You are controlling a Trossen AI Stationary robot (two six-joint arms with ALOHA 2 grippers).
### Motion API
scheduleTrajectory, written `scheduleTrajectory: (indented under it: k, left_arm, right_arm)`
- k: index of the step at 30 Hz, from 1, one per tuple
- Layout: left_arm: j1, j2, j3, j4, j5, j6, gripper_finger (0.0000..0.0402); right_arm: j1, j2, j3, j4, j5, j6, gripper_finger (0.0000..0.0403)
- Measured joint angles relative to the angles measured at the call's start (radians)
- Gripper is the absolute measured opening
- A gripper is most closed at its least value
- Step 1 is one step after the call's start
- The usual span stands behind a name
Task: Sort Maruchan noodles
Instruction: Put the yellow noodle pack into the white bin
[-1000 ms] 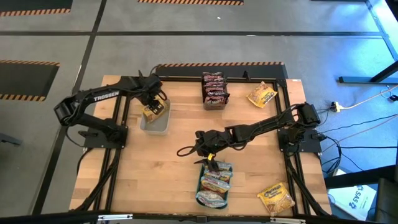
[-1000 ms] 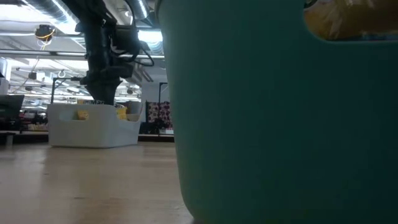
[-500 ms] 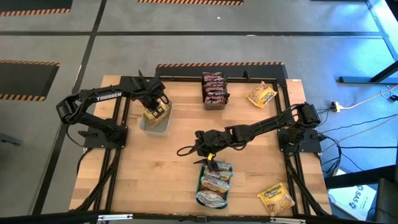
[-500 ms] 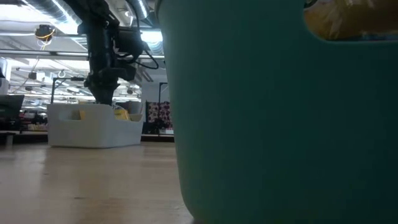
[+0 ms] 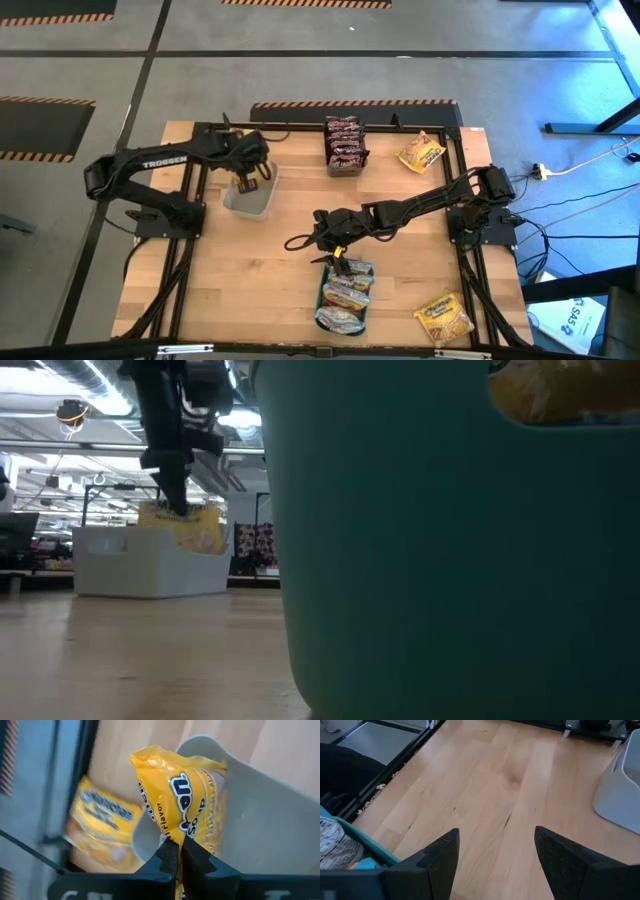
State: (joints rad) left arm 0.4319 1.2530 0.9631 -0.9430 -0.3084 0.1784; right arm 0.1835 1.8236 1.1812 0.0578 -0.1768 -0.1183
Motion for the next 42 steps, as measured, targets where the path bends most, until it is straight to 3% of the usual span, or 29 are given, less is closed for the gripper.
scheduleTrajectory:
  k: [5,14,20,32,38,42]
  left_arm:
    - [-0.043,0.009,0.001,0.012,-0.075,0.202,0.0009]
    - [-0.037,0.02,-0.093,0.182,-0.088,0.324,0.0015]
    - [-0.003,0.02,-0.148,0.233,-0.146,0.221,0.0025]
    - [0.011,0.014,-0.13,0.106,-0.185,0.025,0.0121]
    - [-0.007,0.008,-0.064,0.084,-0.19,-0.054,0.0127]
    - [-0.025,-0.007,-0.035,0.082,-0.095,-0.1,0.0127]
  right_arm:
    - [0.0,0.0,0.0,0.002,0.0,-0.012,0.0244]
    - [0.0,0.0,0.0,0.001,0.0,-0.012,0.0244]
    - [0.0,0.0,0.0,0.001,0.0,-0.017,0.0244]
    - [-0.001,0.0,0.0,0.001,0.006,-0.042,0.0244]
    - [-0.002,0.0,0.0,0.008,0.12,-0.053,0.0244]
    - [-0.026,-0.007,0.0,0.006,0.199,-0.126,0.0244]
